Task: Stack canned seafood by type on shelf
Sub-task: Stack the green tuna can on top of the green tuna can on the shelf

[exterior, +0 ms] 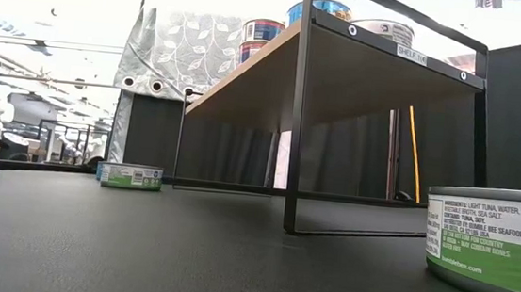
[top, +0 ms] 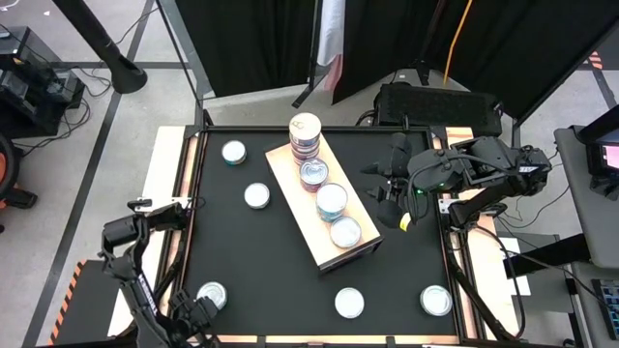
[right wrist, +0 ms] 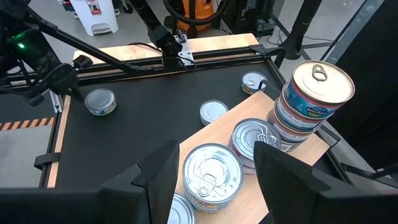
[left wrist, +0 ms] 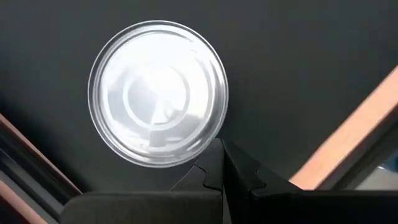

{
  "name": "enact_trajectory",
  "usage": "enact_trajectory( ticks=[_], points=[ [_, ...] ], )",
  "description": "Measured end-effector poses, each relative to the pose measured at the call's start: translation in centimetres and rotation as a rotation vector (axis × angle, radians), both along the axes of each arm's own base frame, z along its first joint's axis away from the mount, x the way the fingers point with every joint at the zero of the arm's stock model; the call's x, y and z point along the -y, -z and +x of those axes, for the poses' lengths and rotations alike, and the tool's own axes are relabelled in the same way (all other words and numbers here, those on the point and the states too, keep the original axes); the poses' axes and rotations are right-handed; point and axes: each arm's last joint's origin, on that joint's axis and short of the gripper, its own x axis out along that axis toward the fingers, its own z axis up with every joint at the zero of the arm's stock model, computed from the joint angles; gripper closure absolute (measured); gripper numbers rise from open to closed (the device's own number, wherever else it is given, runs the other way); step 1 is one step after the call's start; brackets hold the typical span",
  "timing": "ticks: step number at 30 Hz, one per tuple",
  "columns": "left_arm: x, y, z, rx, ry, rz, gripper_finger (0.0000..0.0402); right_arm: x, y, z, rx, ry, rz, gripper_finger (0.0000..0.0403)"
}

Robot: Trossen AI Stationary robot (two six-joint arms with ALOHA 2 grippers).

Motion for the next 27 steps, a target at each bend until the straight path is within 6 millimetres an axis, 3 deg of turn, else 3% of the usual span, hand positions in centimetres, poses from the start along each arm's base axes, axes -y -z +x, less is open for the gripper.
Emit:
enact_trajectory(
  ticks=[14, 22, 27],
  points=[
    [-0.1, 0.4, 0.2, -0.010, -0.001, 0.017, 0.0402, 0.0, -0.1, 0.0, 0.010, 0.008, 0.014, 0.0204],
    [-0.3, 1.6, -0.2, -0.014, 0.002, 0.023, 0.0402, 0.0, -0.1, 0.1, 0.021, 0.015, 0.027, 0.0204],
    [0.3, 1.7, 0.1, 0.016, 0.001, -0.053, 0.0402, 0.0, -0.1, 0.1, 0.022, 0.018, 0.032, 0.0204]
  ],
)
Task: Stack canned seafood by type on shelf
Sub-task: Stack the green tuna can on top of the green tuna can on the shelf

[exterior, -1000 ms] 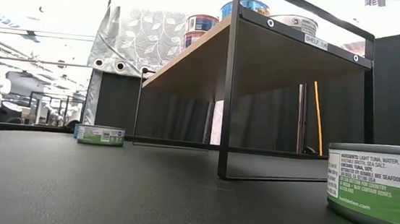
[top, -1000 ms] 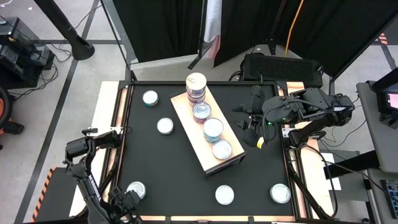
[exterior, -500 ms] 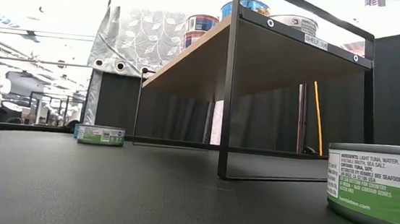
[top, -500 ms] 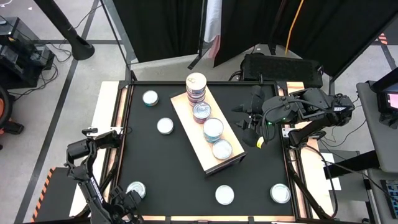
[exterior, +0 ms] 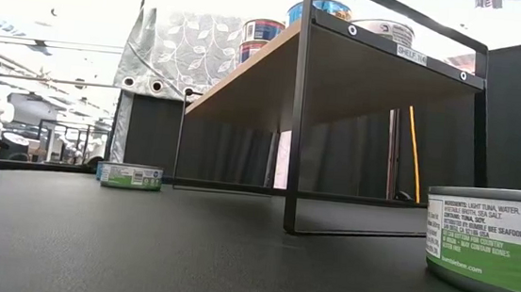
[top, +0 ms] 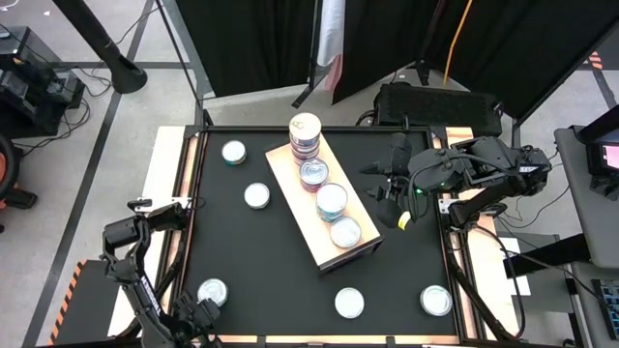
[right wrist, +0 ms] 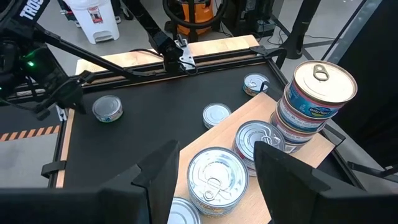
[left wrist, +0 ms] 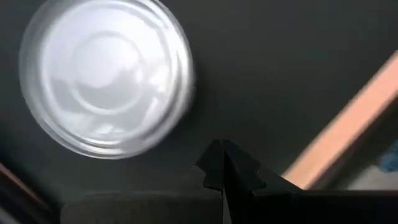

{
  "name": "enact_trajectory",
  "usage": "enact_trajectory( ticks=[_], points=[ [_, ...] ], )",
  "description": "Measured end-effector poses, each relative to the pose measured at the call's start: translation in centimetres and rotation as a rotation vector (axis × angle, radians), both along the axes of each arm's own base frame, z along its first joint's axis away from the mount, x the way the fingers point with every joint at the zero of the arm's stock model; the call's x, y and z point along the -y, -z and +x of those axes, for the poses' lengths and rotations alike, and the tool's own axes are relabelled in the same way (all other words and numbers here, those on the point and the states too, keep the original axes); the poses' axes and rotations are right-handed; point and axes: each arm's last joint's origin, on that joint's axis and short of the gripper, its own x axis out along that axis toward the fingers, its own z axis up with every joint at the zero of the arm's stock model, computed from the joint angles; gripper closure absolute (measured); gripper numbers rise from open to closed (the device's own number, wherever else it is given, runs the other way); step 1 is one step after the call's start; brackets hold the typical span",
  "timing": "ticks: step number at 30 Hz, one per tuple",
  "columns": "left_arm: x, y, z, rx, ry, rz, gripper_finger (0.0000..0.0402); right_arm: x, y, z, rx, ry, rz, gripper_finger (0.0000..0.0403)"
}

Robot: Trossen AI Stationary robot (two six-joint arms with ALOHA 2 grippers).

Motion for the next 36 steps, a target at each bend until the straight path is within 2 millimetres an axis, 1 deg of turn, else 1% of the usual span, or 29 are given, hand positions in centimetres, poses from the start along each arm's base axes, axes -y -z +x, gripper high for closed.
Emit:
enact_trajectory(
  ticks=[3, 5, 7, 9, 13, 16, 26, 29, 33, 36],
  points=[
    [0.1, -0.4, 0.1, -0.025, -0.006, -0.008, 0.0402, 0.0, 0.0, 0.0, 0.000, 0.000, 0.000, 0.0204],
    [-0.1, -1.4, 0.4, -0.033, -0.007, 0.016, 0.0402, 0.0, 0.0, 0.0, -0.001, 0.000, -0.001, 0.0204],
    [-0.5, -2.4, 0.6, -0.032, 0.002, 0.068, 0.0402, 0.0, 0.0, 0.0, -0.001, -0.002, -0.005, 0.0204],
    [-0.9, -2.8, 0.8, -0.033, 0.006, 0.116, 0.0402, 0.0, 0.0, 0.0, -0.001, -0.001, -0.009, 0.0204],
    [-1.2, -2.3, 0.6, -0.030, 0.011, 0.139, 0.0402, 0.3, 0.0, 0.1, -0.001, 0.007, -0.016, 0.0204],
    [-1.1, -1.7, 0.6, -0.022, 0.012, 0.119, 0.0402, 0.5, -0.1, 0.2, 0.008, 0.013, -0.014, 0.0204],
    [-0.9, -0.4, 0.4, -0.006, 0.018, 0.068, 0.0401, 0.4, -0.1, 0.2, 0.008, 0.009, -0.013, 0.0204],
    [-1.0, -0.6, 0.5, -0.028, 0.011, 0.069, 0.0402, 0.4, -0.1, 0.2, 0.006, 0.007, -0.016, 0.0204],
    [-1.1, -1.9, 0.9, -0.054, 0.035, 0.105, 0.0402, 0.5, 0.0, 0.1, -0.004, 0.007, -0.018, 0.0204],
    [-1.3, -2.2, 1.0, -0.066, 0.043, 0.133, 0.0402, 0.5, 0.0, 0.1, -0.006, 0.004, -0.023, 0.0204]
  ],
)
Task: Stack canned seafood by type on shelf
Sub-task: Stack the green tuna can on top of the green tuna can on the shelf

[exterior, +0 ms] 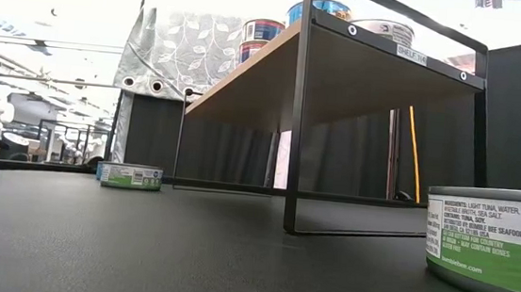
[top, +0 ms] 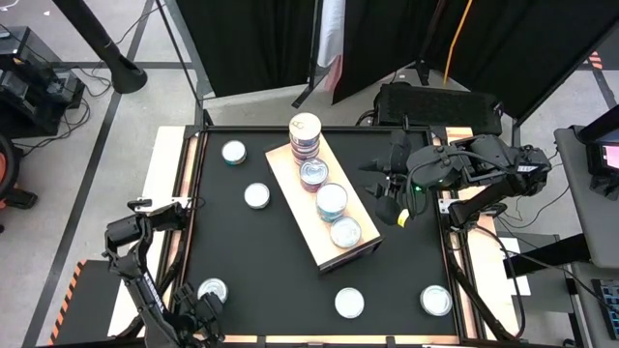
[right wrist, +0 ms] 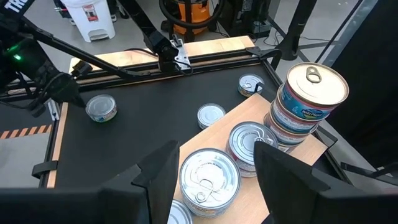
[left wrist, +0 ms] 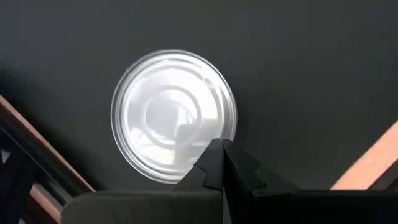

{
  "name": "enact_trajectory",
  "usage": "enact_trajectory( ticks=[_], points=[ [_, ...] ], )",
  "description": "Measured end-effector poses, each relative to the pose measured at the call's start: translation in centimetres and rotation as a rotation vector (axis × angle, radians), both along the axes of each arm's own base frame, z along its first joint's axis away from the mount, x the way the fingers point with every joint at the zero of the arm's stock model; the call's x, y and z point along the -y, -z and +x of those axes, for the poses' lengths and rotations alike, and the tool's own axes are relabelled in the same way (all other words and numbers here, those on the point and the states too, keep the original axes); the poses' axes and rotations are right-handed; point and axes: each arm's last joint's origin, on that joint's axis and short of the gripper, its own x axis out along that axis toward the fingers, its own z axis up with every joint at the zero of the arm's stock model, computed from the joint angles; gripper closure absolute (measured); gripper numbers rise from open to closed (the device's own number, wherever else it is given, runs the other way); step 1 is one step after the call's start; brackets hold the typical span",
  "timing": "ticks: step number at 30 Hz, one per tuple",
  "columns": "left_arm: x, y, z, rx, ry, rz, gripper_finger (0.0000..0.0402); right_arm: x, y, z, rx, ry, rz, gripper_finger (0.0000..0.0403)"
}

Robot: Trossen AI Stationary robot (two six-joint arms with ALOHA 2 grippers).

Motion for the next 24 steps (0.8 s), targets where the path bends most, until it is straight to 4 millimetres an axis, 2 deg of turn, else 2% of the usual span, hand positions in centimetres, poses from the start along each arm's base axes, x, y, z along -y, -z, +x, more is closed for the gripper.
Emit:
enact_trajectory(
  ticks=[10, 24],
  points=[
    [-0.1, 1.5, -0.2, 0.022, 0.003, -0.038, 0.0402, 0.0, 0.0, 0.0, -0.004, -0.007, -0.013, 0.0204],
    [0.9, 2.0, 0.2, 0.049, -0.001, -0.130, 0.0402, 0.0, 0.0, 0.0, -0.009, -0.007, -0.013, 0.0204]
  ],
)
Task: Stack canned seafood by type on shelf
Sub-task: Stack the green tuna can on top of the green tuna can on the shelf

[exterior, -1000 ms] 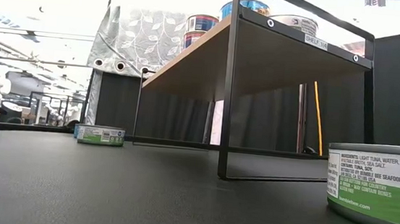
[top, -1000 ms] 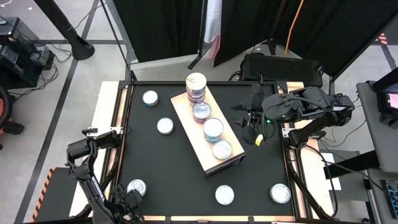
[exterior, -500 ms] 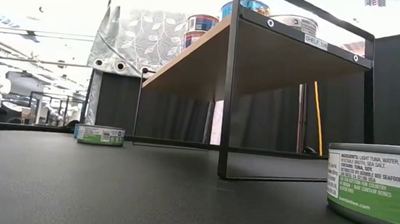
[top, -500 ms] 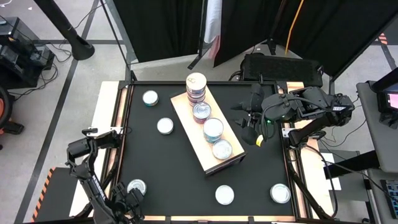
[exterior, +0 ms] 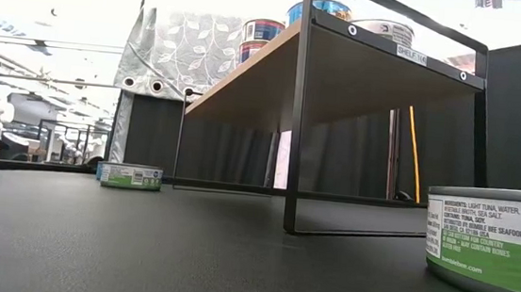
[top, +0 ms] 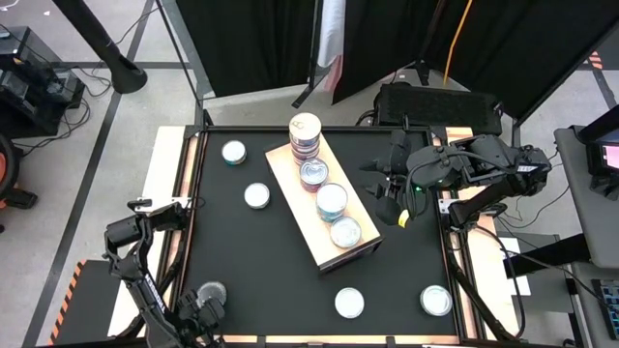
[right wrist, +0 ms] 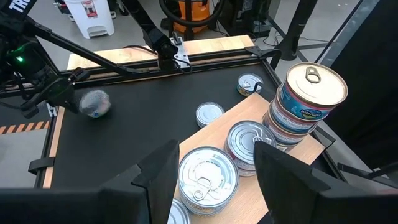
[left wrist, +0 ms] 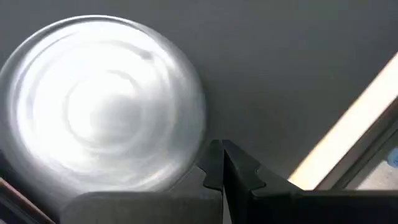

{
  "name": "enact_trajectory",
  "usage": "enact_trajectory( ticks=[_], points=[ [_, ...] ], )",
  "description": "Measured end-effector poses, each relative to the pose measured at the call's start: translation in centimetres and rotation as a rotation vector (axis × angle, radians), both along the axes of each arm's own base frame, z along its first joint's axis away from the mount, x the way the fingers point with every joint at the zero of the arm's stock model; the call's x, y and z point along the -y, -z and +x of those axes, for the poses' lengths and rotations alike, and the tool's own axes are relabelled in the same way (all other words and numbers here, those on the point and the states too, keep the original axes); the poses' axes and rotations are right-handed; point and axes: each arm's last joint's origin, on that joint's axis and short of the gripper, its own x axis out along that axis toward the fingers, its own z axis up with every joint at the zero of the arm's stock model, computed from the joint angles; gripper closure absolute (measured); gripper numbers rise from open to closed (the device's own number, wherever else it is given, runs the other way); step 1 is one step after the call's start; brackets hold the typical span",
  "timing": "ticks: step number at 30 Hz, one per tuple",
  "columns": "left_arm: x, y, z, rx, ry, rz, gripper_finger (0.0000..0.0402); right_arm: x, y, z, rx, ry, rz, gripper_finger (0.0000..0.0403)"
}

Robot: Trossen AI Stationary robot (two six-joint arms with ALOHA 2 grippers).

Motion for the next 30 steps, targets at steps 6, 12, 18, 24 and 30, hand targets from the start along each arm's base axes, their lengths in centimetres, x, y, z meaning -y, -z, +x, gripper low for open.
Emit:
enact_trajectory(
  ticks=[6, 12, 18, 24, 30],
  points=[
    [0.5, 0.2, -0.1, 0.002, -0.002, -0.051, 0.0402, 0.0, 0.0, 0.0, -0.001, -0.002, -0.003, 0.0204],
    [-0.6, -2.5, -0.1, -0.047, -0.018, 0.033, 0.0401, 0.0, 0.0, 0.0, -0.002, -0.002, -0.004, 0.0204],
    [-1.8, -2.3, -0.6, -0.061, -0.006, 0.149, 0.0402, 0.0, 0.0, 0.0, -0.005, -0.009, -0.016, 0.0204],
    [-1.9, -0.5, -0.7, -0.036, 0.001, 0.117, 0.0402, 0.0, 0.0, 0.0, -0.002, -0.004, -0.007, 0.0204],
    [-2.0, -0.3, -0.8, -0.025, 0.001, 0.110, 0.0401, 0.0, 0.0, 0.0, 0.002, 0.006, 0.010, 0.0204]
  ],
)
